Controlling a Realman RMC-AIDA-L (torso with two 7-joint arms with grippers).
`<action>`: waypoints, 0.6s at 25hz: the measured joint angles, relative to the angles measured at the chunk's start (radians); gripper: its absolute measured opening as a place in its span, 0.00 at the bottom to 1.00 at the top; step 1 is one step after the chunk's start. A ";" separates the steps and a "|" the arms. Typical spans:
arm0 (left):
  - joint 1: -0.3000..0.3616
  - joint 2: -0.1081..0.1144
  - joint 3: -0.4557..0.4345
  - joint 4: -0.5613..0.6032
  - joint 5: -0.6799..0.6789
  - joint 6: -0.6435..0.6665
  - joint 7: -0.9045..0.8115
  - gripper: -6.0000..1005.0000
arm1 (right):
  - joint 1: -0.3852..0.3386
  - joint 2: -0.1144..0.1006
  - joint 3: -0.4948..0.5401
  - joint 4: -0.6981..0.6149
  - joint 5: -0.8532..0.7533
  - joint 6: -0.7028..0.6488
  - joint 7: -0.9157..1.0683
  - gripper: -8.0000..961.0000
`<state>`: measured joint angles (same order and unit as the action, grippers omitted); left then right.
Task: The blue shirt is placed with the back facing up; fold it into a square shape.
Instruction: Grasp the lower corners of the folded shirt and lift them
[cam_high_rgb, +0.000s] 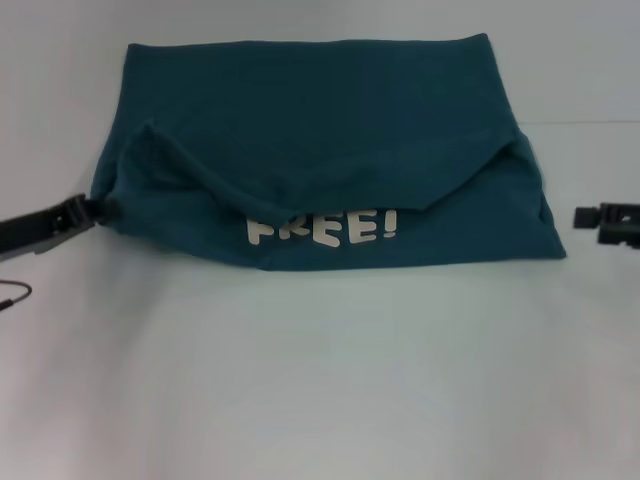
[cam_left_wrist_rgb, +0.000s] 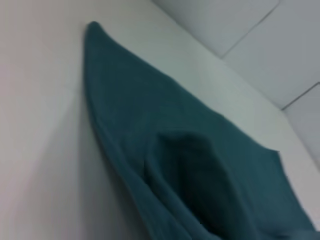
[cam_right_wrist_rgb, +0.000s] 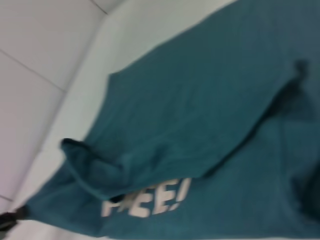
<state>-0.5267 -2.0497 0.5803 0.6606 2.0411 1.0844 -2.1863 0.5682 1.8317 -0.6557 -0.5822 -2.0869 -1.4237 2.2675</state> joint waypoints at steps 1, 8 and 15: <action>-0.002 0.001 -0.001 0.005 0.000 0.008 -0.009 0.03 | 0.010 -0.008 0.000 -0.002 -0.019 0.002 0.017 0.78; -0.035 0.012 0.003 0.002 0.005 0.014 -0.061 0.03 | 0.108 -0.025 -0.001 -0.015 -0.243 0.074 0.144 0.78; -0.044 0.010 0.008 -0.021 0.005 -0.012 -0.062 0.03 | 0.153 0.028 -0.022 -0.015 -0.314 0.170 0.137 0.78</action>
<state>-0.5702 -2.0399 0.5882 0.6397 2.0459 1.0724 -2.2484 0.7213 1.8600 -0.6780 -0.5972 -2.4009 -1.2539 2.4042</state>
